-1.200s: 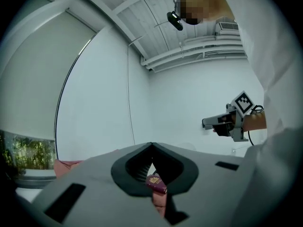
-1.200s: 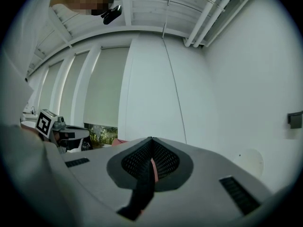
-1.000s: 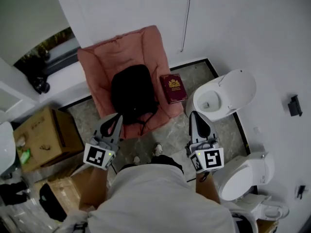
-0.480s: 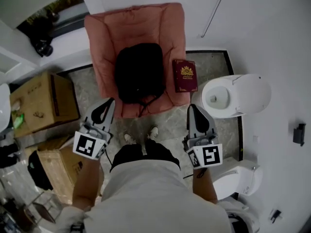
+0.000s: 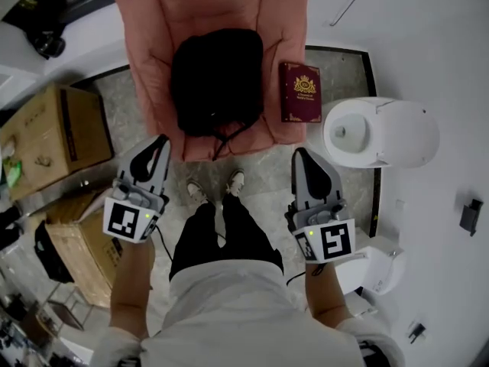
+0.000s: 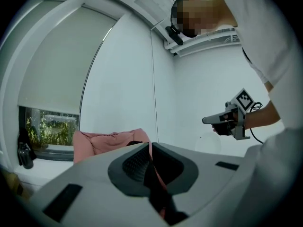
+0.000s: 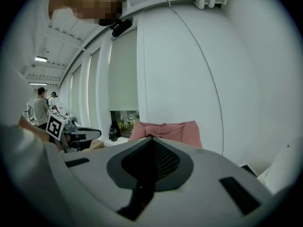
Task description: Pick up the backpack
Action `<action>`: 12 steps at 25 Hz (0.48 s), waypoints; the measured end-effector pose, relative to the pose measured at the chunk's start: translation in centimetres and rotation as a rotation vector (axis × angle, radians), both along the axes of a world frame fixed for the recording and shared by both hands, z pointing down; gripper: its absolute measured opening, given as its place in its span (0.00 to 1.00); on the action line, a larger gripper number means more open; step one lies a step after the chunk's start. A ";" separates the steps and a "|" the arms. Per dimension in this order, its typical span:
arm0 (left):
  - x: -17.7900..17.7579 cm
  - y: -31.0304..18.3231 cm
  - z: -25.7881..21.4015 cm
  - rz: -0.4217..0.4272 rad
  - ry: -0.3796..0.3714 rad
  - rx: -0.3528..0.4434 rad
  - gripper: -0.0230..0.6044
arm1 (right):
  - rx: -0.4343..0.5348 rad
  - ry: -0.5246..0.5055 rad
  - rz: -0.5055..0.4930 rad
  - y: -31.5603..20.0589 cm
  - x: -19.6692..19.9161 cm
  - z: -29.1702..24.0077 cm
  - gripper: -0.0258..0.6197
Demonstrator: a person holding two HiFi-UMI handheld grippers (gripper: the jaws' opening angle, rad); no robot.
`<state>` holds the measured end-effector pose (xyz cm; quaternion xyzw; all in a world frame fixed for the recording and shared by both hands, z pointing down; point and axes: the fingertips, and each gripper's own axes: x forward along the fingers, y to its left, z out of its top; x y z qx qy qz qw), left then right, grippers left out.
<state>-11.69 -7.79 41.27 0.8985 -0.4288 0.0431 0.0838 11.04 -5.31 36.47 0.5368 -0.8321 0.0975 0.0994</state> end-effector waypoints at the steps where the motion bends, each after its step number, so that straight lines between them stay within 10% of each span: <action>1: 0.3 -0.4 0.6 0.005 0.007 0.003 0.06 | -0.009 0.000 -0.004 0.0 0.0 0.6 0.07; 12: 2.1 -4.3 5.8 0.038 0.018 -0.019 0.13 | -0.079 -0.033 -0.044 -1.1 -0.3 6.5 0.07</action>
